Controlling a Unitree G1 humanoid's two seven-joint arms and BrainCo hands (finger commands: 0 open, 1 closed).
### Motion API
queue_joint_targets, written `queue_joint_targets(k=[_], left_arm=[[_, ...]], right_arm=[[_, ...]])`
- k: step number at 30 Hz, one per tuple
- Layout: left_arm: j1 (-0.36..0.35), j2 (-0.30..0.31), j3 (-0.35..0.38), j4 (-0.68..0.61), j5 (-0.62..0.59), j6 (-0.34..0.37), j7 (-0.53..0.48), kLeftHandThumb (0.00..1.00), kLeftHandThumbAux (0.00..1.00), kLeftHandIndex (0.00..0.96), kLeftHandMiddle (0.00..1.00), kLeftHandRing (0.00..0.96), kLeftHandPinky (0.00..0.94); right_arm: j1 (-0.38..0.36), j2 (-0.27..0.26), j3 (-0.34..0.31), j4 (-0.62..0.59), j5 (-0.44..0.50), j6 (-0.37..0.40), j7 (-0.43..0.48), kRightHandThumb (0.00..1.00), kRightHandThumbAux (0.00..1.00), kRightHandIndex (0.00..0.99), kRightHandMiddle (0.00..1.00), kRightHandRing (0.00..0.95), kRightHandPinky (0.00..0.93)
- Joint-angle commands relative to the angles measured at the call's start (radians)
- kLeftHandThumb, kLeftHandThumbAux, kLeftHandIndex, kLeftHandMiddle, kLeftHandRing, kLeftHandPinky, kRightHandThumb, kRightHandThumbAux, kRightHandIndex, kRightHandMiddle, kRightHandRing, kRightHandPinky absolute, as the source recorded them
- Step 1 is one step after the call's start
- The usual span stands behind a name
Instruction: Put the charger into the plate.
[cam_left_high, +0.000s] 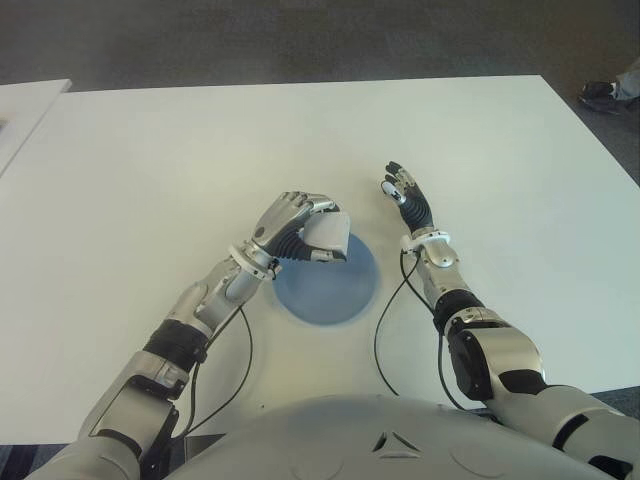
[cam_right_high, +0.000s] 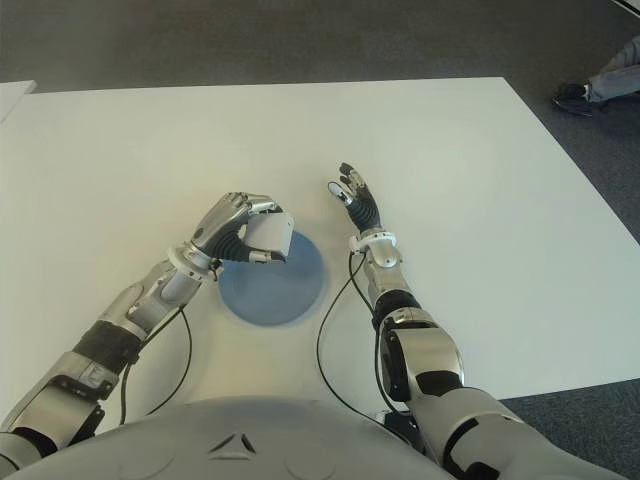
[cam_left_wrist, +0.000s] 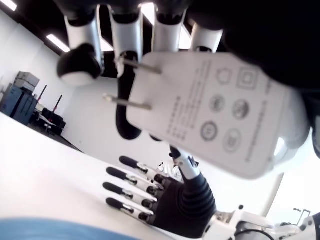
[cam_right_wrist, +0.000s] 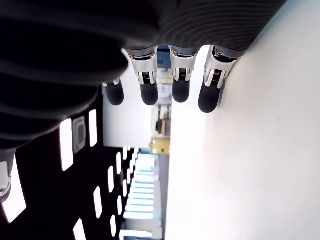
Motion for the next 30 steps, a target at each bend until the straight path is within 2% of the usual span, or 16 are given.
queue_joint_targets(k=[1,5,8,10,13,14,15,16,17,19,20,22,25,30], left_arm=[[0.017,0.004,-0.010,0.018,-0.004,0.008,-0.050,0.745,0.697,0.442,0.853,0.848,0.858],[0.018,0.004,-0.006,0.026,0.004,0.008,-0.058,0.745,0.697,0.442,0.856,0.851,0.860],[-0.012,0.010,-0.005,0.071,0.015,0.005,-0.055,0.744,0.697,0.442,0.855,0.851,0.855],[-0.028,0.016,-0.003,0.092,0.015,0.001,-0.059,0.739,0.694,0.443,0.843,0.840,0.822],[-0.036,0.029,-0.004,0.102,0.021,0.005,-0.072,0.716,0.692,0.437,0.790,0.768,0.719],[-0.038,0.037,-0.004,0.105,0.024,0.007,-0.079,0.707,0.693,0.432,0.747,0.715,0.656],[-0.039,0.042,-0.005,0.107,0.026,0.008,-0.083,0.596,0.609,0.404,0.683,0.649,0.578],[-0.038,0.056,-0.007,0.103,0.035,0.012,-0.092,0.556,0.578,0.393,0.660,0.625,0.551],[-0.038,0.065,-0.008,0.101,0.042,0.015,-0.099,0.465,0.517,0.305,0.490,0.466,0.419],[-0.040,0.082,-0.013,0.088,0.072,0.026,-0.103,0.353,0.443,0.187,0.285,0.272,0.256],[-0.040,0.091,-0.013,0.081,0.090,0.030,-0.097,0.334,0.430,0.166,0.250,0.240,0.228],[-0.030,0.113,-0.003,0.043,0.111,0.040,-0.100,0.266,0.376,0.077,0.115,0.109,0.102],[-0.017,0.134,0.012,-0.011,0.116,0.054,-0.113,0.229,0.337,0.025,0.037,0.035,0.033],[-0.024,0.128,0.005,-0.001,0.155,0.056,-0.051,0.257,0.334,0.004,0.006,0.005,0.005]], right_arm=[[0.067,0.016,0.011,0.060,-0.015,0.102,0.007,0.000,0.441,0.017,0.089,0.038,0.000],[0.068,0.018,0.011,0.058,-0.015,0.102,0.007,0.000,0.442,0.016,0.091,0.039,0.000],[0.068,0.019,0.012,0.057,-0.016,0.101,0.005,0.000,0.443,0.016,0.091,0.040,0.000],[0.068,0.019,0.012,0.057,-0.016,0.101,0.005,0.000,0.443,0.016,0.091,0.039,0.000],[0.068,0.019,0.012,0.057,-0.016,0.100,0.005,0.000,0.442,0.017,0.090,0.038,0.000],[0.069,0.019,0.012,0.057,-0.016,0.099,0.005,0.000,0.441,0.017,0.089,0.038,0.000],[0.069,0.019,0.013,0.056,-0.016,0.098,0.005,0.000,0.440,0.017,0.089,0.037,0.000],[0.070,0.019,0.013,0.056,-0.016,0.098,0.005,0.000,0.440,0.017,0.089,0.037,0.000],[0.070,0.019,0.013,0.055,-0.016,0.098,0.005,0.000,0.439,0.018,0.089,0.037,0.000],[0.070,0.020,0.012,0.054,-0.015,0.098,0.005,0.000,0.440,0.018,0.090,0.037,0.000],[0.070,0.020,0.012,0.053,-0.015,0.098,0.005,0.000,0.440,0.018,0.090,0.037,0.000],[0.070,0.020,0.012,0.053,-0.015,0.098,0.003,0.000,0.440,0.018,0.089,0.034,0.000],[0.071,0.020,0.013,0.052,-0.017,0.097,0.000,0.000,0.440,0.019,0.086,0.031,0.000],[0.071,0.019,0.016,0.054,-0.021,0.095,-0.008,0.000,0.440,0.019,0.083,0.029,0.000]])
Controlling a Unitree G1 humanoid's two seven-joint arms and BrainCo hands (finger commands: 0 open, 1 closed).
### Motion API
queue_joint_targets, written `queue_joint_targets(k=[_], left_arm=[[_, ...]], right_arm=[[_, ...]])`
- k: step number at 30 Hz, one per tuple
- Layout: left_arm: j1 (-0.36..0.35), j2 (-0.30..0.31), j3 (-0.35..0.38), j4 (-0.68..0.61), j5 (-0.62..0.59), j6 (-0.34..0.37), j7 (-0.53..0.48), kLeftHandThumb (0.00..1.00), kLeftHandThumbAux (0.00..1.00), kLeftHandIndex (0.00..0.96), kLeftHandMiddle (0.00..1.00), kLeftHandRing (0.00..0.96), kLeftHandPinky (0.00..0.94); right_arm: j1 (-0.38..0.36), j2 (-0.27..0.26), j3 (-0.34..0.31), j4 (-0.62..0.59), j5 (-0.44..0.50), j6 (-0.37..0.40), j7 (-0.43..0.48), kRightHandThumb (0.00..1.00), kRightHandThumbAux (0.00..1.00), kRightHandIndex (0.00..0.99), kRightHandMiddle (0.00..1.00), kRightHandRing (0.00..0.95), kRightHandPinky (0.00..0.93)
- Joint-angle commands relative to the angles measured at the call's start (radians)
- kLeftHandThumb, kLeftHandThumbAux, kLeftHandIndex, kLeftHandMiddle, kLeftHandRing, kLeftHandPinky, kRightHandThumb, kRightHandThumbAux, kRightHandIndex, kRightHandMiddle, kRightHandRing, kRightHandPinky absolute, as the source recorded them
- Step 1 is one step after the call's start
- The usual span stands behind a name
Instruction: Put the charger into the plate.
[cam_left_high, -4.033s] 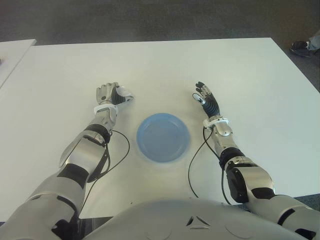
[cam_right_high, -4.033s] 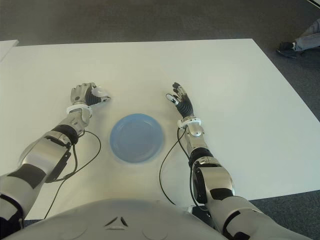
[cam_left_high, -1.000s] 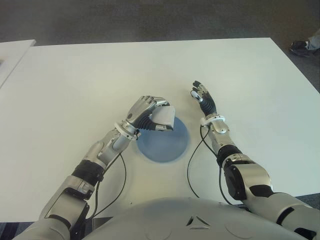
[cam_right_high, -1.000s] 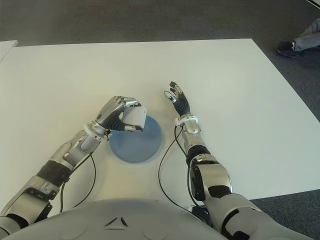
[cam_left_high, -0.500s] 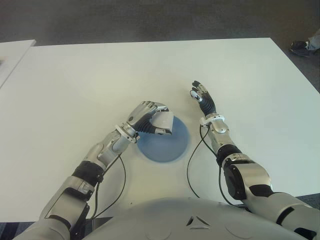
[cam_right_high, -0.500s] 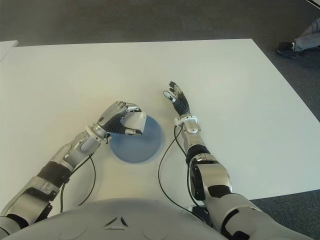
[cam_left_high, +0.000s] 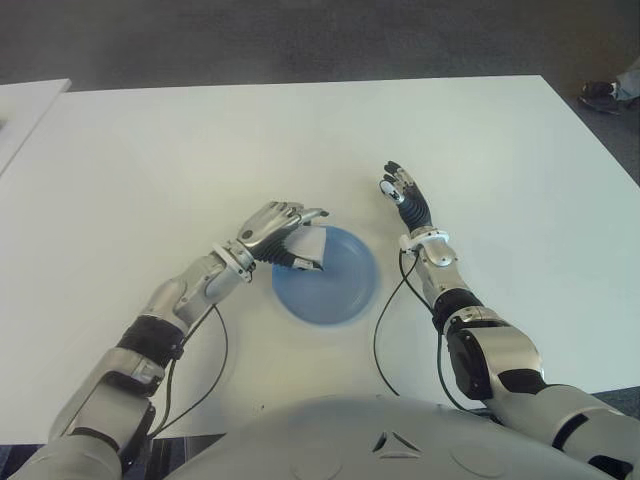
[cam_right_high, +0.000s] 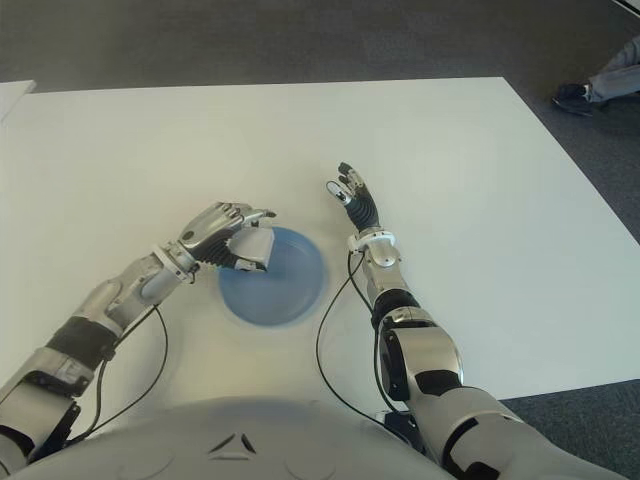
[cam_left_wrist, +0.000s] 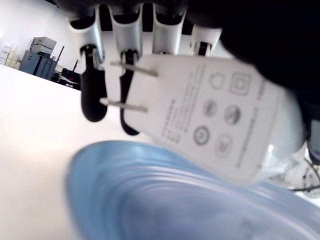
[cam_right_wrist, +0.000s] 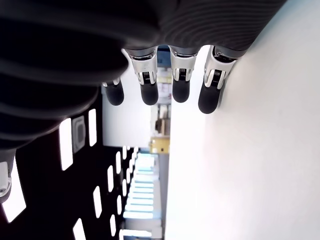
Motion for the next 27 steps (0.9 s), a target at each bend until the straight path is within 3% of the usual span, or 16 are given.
queue_joint_targets(k=[1,13,27], left_arm=[[-0.002,-0.004,-0.005,-0.001,0.038,0.001,0.047,0.268,0.337,0.002,0.003,0.003,0.003],[-0.017,-0.010,0.002,0.009,0.035,-0.047,0.126,0.336,0.344,0.014,0.000,0.000,0.000],[-0.033,0.025,-0.006,-0.020,0.118,-0.035,0.158,0.362,0.351,0.064,0.000,0.000,0.000]], right_arm=[[0.072,0.016,0.014,0.056,-0.021,0.092,-0.001,0.000,0.440,0.019,0.083,0.029,0.000],[0.073,0.013,0.018,0.055,-0.024,0.087,-0.003,0.000,0.445,0.015,0.084,0.032,0.000],[0.076,0.016,0.025,0.051,-0.028,0.083,-0.018,0.002,0.441,0.017,0.074,0.011,0.000]])
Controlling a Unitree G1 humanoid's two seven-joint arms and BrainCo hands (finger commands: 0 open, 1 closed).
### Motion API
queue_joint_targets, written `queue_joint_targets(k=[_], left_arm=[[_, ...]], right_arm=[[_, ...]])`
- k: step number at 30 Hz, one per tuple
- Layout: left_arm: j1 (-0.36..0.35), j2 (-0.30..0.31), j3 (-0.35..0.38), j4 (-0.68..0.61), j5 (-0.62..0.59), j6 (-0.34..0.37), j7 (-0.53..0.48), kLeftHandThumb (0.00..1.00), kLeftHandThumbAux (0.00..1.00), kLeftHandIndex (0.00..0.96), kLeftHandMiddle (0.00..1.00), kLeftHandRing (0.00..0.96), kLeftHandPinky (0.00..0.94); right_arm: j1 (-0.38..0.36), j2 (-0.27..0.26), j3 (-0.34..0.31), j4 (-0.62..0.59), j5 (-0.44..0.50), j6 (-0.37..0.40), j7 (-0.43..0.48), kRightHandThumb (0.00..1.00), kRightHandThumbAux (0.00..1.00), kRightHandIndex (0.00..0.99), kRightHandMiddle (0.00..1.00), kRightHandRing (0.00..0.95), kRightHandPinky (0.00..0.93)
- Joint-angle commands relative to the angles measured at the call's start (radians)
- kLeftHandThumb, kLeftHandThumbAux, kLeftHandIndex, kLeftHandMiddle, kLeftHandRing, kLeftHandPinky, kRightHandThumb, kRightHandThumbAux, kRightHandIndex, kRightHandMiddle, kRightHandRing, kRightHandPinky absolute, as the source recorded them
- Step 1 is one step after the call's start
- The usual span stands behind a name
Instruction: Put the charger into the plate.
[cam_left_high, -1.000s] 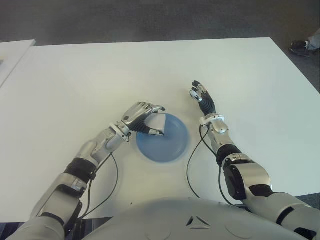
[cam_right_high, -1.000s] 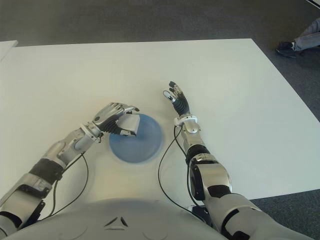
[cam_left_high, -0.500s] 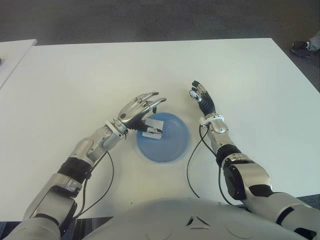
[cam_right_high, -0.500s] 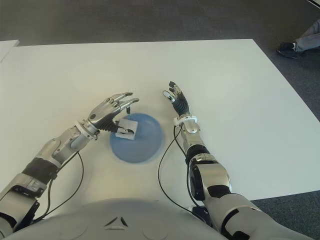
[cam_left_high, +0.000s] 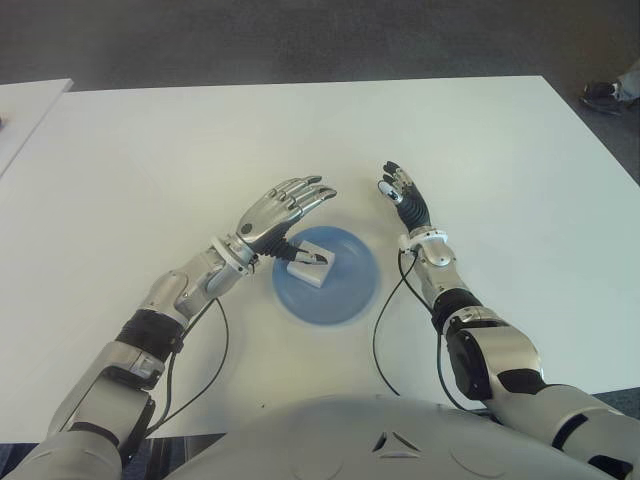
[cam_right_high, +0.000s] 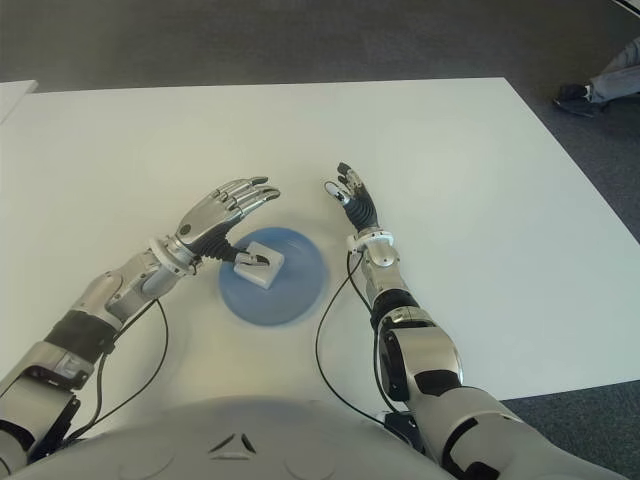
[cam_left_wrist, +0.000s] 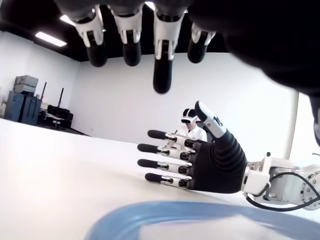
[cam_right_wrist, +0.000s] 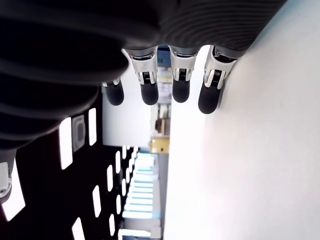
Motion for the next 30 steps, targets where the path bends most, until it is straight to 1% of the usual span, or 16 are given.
queue_joint_targets(k=[1,5,11,15,19,21,23,24,25,26,27,28,29,30], left_arm=[[-0.002,0.017,-0.003,-0.015,0.030,0.010,0.007,0.362,0.354,0.065,0.000,0.000,0.000],[0.000,0.017,0.004,-0.024,0.028,0.015,0.015,0.352,0.366,0.064,0.000,0.000,0.000],[0.003,0.003,0.023,-0.025,0.004,0.024,0.045,0.320,0.432,0.065,0.033,0.000,0.000],[-0.003,-0.010,0.038,-0.003,-0.039,0.004,0.061,0.317,0.458,0.081,0.056,0.001,0.000],[-0.018,-0.022,0.059,0.036,-0.089,-0.028,0.077,0.339,0.489,0.108,0.101,0.040,0.000],[-0.029,-0.033,0.077,0.065,-0.153,-0.053,0.060,0.341,0.505,0.113,0.113,0.054,0.012],[-0.048,-0.060,0.107,0.118,-0.325,-0.083,-0.024,0.332,0.534,0.114,0.123,0.069,0.036],[-0.057,-0.069,0.117,0.140,-0.389,-0.092,-0.059,0.327,0.543,0.114,0.125,0.073,0.042],[-0.081,-0.090,0.140,0.196,-0.504,-0.090,-0.133,0.320,0.556,0.114,0.127,0.077,0.052],[-0.097,-0.102,0.154,0.233,-0.576,-0.087,-0.183,0.297,0.575,0.113,0.127,0.081,0.058],[-0.119,-0.127,0.188,0.281,-0.685,-0.058,-0.263,0.289,0.581,0.112,0.127,0.082,0.060],[-0.134,-0.144,0.211,0.313,-0.760,-0.037,-0.318,0.257,0.601,0.107,0.122,0.083,0.064],[-0.151,-0.171,0.247,0.352,-0.831,-0.005,-0.368,0.245,0.608,0.105,0.121,0.083,0.065],[-0.162,-0.189,0.271,0.379,-0.878,0.015,-0.401,0.206,0.620,0.090,0.111,0.080,0.064]], right_arm=[[0.076,0.012,0.012,0.053,-0.020,0.082,-0.002,0.003,0.441,0.017,0.075,0.011,0.000],[0.076,0.012,0.013,0.052,-0.021,0.081,-0.002,0.004,0.440,0.018,0.076,0.009,0.000],[0.076,0.013,0.015,0.052,-0.021,0.081,-0.002,0.005,0.442,0.024,0.085,0.012,0.000],[0.076,0.015,0.015,0.053,-0.020,0.083,0.001,0.006,0.446,0.026,0.087,0.013,0.000],[0.075,0.015,0.014,0.053,-0.019,0.085,0.004,0.007,0.448,0.025,0.084,0.010,0.000],[0.075,0.015,0.014,0.053,-0.019,0.085,0.004,0.007,0.448,0.025,0.083,0.009,0.000],[0.074,0.015,0.014,0.053,-0.019,0.085,0.002,0.006,0.446,0.025,0.082,0.008,0.000],[0.074,0.015,0.014,0.053,-0.019,0.086,0.001,0.005,0.446,0.025,0.081,0.008,0.000],[0.074,0.016,0.014,0.052,-0.019,0.086,0.000,0.004,0.445,0.026,0.081,0.008,0.000],[0.074,0.016,0.014,0.052,-0.019,0.087,-0.001,0.003,0.444,0.026,0.079,0.007,0.000],[0.074,0.016,0.014,0.051,-0.019,0.088,-0.002,0.003,0.444,0.026,0.079,0.006,0.000],[0.074,0.016,0.014,0.051,-0.019,0.088,-0.003,0.001,0.442,0.025,0.077,0.005,0.000],[0.074,0.017,0.014,0.051,-0.019,0.089,-0.005,0.001,0.442,0.025,0.076,0.004,0.000],[0.074,0.017,0.014,0.050,-0.019,0.089,-0.006,0.000,0.440,0.024,0.074,0.002,0.000]])
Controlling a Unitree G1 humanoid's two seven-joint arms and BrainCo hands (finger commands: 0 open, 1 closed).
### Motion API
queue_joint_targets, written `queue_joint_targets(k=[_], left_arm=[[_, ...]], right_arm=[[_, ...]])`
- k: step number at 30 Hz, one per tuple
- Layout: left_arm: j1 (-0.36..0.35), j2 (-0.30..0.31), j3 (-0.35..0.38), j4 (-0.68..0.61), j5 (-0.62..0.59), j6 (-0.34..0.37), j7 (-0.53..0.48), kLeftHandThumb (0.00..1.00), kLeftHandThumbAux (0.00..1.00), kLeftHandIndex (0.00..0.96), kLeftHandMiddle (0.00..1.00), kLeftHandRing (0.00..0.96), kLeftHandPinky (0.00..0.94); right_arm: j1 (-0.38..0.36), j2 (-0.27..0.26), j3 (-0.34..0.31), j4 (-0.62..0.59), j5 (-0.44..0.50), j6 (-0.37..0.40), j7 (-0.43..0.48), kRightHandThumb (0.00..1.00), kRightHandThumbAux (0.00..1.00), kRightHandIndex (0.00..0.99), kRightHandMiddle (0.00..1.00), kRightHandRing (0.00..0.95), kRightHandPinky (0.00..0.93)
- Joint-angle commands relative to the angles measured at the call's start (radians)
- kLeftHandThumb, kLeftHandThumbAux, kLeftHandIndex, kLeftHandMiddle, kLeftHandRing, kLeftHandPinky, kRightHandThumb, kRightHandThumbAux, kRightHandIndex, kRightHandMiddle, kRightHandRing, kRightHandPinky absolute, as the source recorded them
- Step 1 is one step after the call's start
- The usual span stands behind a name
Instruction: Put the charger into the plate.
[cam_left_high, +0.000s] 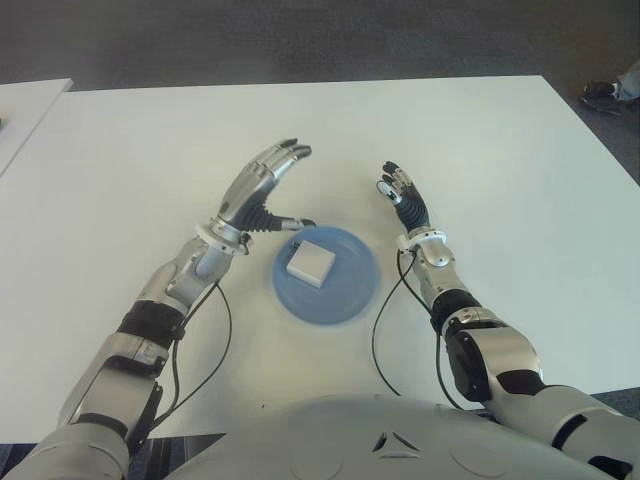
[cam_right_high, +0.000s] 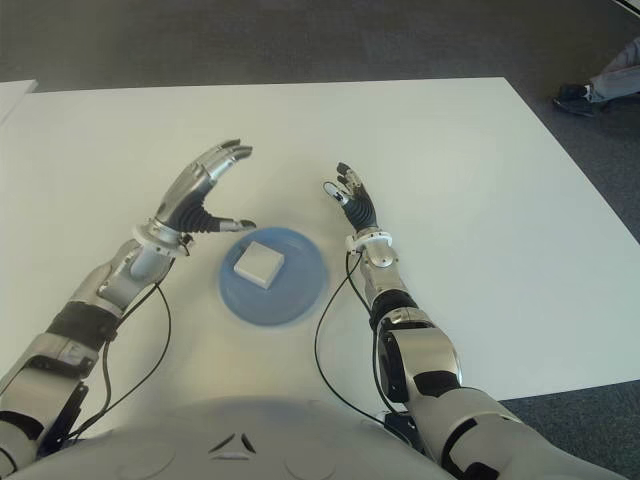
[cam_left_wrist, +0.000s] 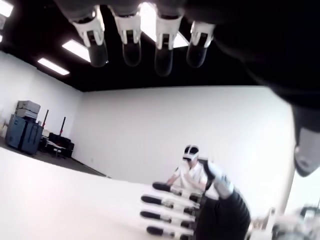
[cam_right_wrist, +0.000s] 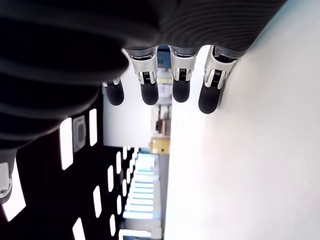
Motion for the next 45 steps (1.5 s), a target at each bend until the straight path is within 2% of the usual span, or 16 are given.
queue_joint_targets(k=[1,4,7,14,30,40,45], left_arm=[[-0.106,-0.129,0.165,0.257,-0.482,0.107,-0.341,0.180,0.629,0.080,0.105,0.077,0.063],[-0.102,-0.174,0.211,0.279,-0.575,0.151,-0.394,0.119,0.636,0.043,0.078,0.058,0.044],[-0.108,-0.218,0.273,0.366,-0.656,0.185,-0.459,0.065,0.623,0.014,0.035,0.024,0.015],[-0.133,-0.257,0.360,0.477,-0.729,0.261,-0.516,0.029,0.561,0.000,0.002,0.001,0.000],[-0.140,-0.306,0.419,0.518,-0.683,0.322,-0.464,0.032,0.496,0.000,0.000,0.000,0.000],[-0.135,-0.318,0.420,0.560,-0.643,0.408,-0.417,0.049,0.512,0.000,0.000,0.000,0.000],[-0.128,-0.329,0.416,0.553,-0.617,0.427,-0.385,0.049,0.522,0.000,0.000,0.000,0.000]], right_arm=[[0.082,0.015,0.012,0.064,-0.020,0.096,-0.002,0.000,0.438,0.023,0.072,0.001,0.000],[0.082,0.016,0.013,0.064,-0.022,0.095,-0.006,0.000,0.437,0.022,0.070,0.001,0.000],[0.083,0.018,0.013,0.064,-0.022,0.095,-0.009,0.000,0.438,0.021,0.070,0.003,0.000],[0.085,0.022,0.008,0.060,-0.015,0.096,-0.004,0.000,0.456,0.013,0.072,0.008,0.000],[0.090,0.019,-0.011,0.057,0.000,0.112,0.014,0.000,0.505,0.000,0.046,0.004,0.000],[0.095,0.012,-0.014,0.052,-0.003,0.111,0.014,0.000,0.502,0.000,0.054,0.013,0.000],[0.098,0.011,-0.016,0.049,0.000,0.113,0.018,0.000,0.496,0.000,0.057,0.014,0.000]])
